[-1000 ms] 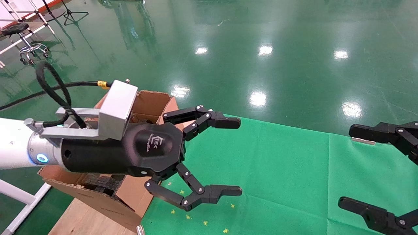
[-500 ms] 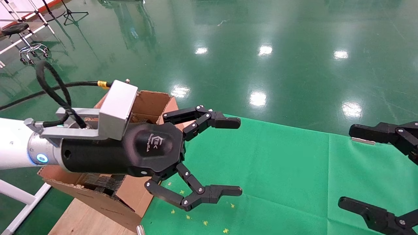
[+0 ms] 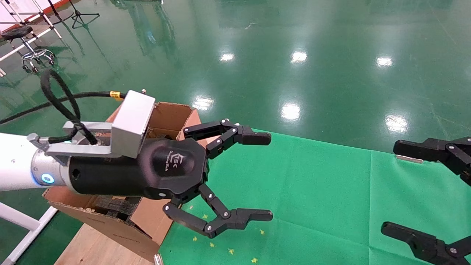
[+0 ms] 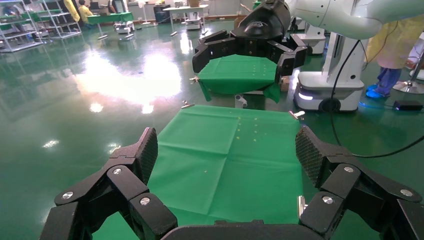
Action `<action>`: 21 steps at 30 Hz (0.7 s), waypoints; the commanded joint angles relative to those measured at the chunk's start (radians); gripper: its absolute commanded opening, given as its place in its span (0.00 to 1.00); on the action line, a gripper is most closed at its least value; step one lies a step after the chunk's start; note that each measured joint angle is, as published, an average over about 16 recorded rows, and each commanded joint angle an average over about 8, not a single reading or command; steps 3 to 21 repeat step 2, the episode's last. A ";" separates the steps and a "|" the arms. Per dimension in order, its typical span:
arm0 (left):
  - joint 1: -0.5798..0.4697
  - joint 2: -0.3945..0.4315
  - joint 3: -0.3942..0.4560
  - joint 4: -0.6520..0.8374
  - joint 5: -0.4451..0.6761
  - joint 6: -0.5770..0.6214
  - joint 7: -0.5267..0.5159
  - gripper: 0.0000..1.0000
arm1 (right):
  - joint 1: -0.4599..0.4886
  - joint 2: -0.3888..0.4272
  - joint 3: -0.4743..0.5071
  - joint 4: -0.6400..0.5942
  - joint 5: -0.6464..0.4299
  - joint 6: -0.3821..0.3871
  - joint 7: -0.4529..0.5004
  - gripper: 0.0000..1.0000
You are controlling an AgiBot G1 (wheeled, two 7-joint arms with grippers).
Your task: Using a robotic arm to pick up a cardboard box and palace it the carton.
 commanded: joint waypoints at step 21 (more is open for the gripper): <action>0.000 0.000 0.000 0.000 0.000 0.000 0.000 1.00 | 0.000 0.000 0.000 0.000 0.000 0.000 0.000 1.00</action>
